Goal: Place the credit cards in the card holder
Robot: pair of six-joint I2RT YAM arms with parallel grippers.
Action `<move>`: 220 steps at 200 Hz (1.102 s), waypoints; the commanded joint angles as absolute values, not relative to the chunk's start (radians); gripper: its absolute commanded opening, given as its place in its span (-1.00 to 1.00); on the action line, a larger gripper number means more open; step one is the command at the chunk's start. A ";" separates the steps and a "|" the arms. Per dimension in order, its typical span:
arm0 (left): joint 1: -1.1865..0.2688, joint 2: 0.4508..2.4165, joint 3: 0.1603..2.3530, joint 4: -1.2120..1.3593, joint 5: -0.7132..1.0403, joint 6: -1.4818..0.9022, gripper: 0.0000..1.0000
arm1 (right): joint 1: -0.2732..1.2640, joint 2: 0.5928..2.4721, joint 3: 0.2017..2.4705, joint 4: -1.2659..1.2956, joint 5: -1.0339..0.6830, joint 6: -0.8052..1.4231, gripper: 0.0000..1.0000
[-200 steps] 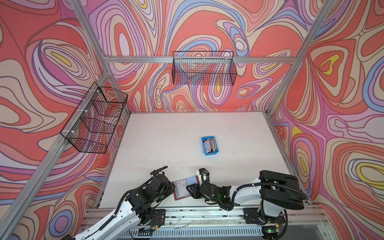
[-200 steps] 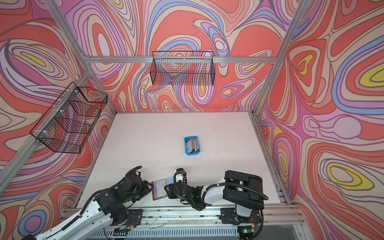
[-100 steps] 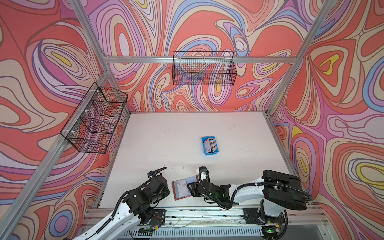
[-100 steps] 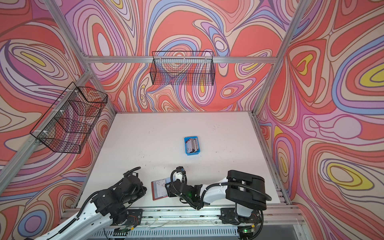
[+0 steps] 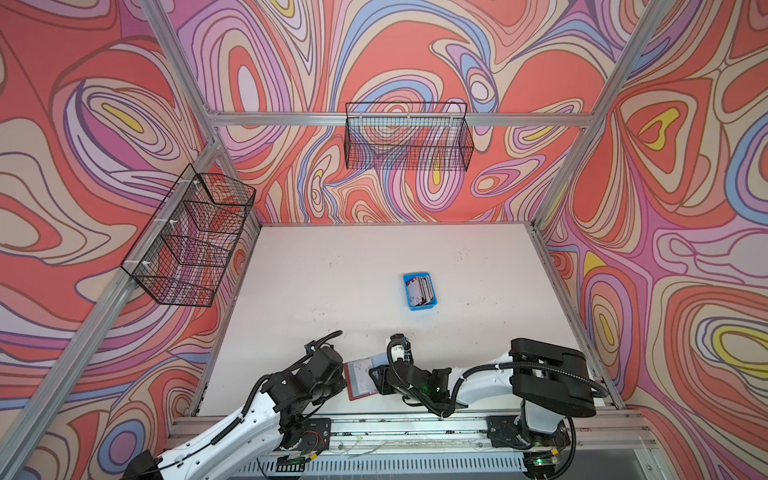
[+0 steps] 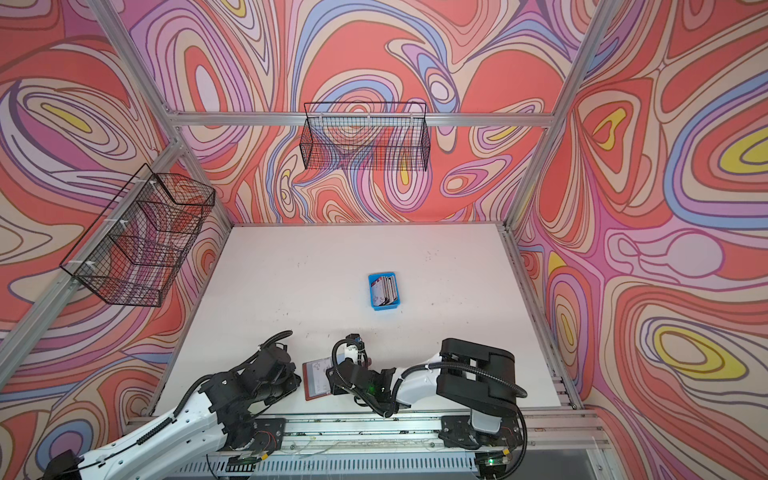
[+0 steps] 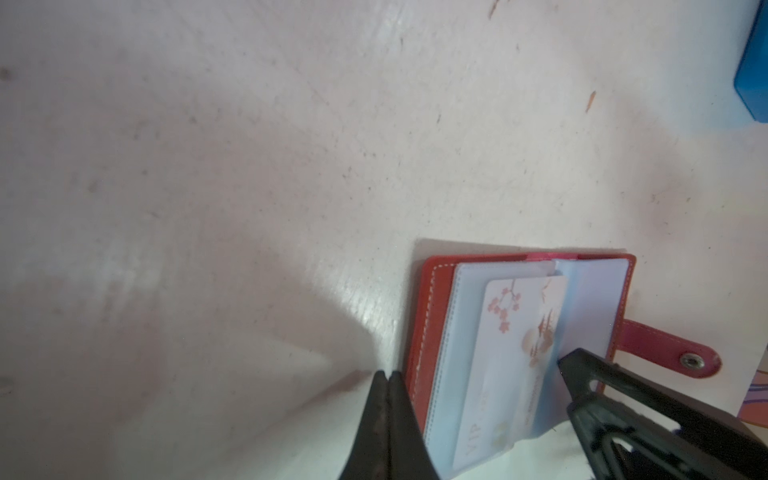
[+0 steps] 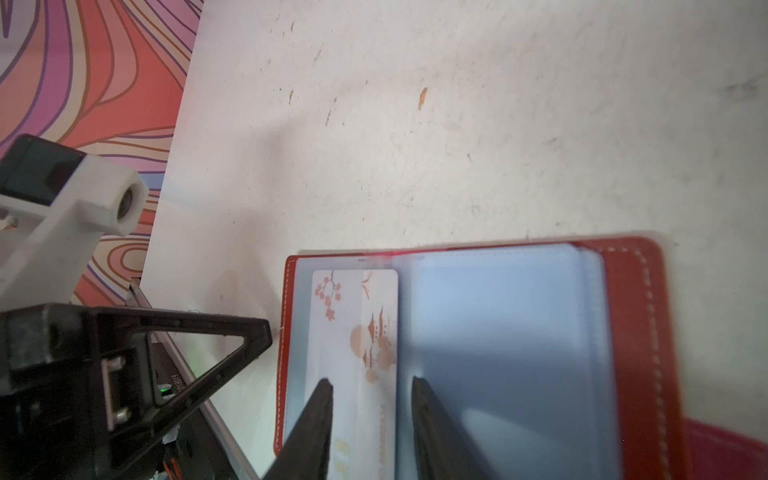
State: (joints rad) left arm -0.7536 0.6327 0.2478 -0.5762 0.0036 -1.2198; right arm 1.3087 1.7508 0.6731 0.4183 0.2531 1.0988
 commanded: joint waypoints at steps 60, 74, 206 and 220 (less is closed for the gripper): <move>-0.757 0.651 0.220 -0.509 0.023 -1.224 -0.91 | 1.312 1.818 0.721 0.418 0.225 1.096 -0.37; -0.758 0.658 0.215 -0.496 0.028 -1.224 -0.91 | 1.313 1.826 0.729 0.423 0.215 1.096 -0.40; -0.758 0.681 0.211 -0.470 0.048 -1.225 -0.99 | 1.330 1.877 0.759 0.495 0.173 1.124 -0.49; -0.758 0.678 0.213 -0.472 0.049 -1.223 -0.99 | 1.332 1.885 0.765 0.495 0.172 1.125 -0.49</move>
State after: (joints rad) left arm -0.7536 0.6868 0.2279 -0.4854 0.0307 -1.2194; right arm 1.3113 1.8484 0.7425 0.4679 0.2024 1.1011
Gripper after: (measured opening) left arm 0.046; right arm 0.254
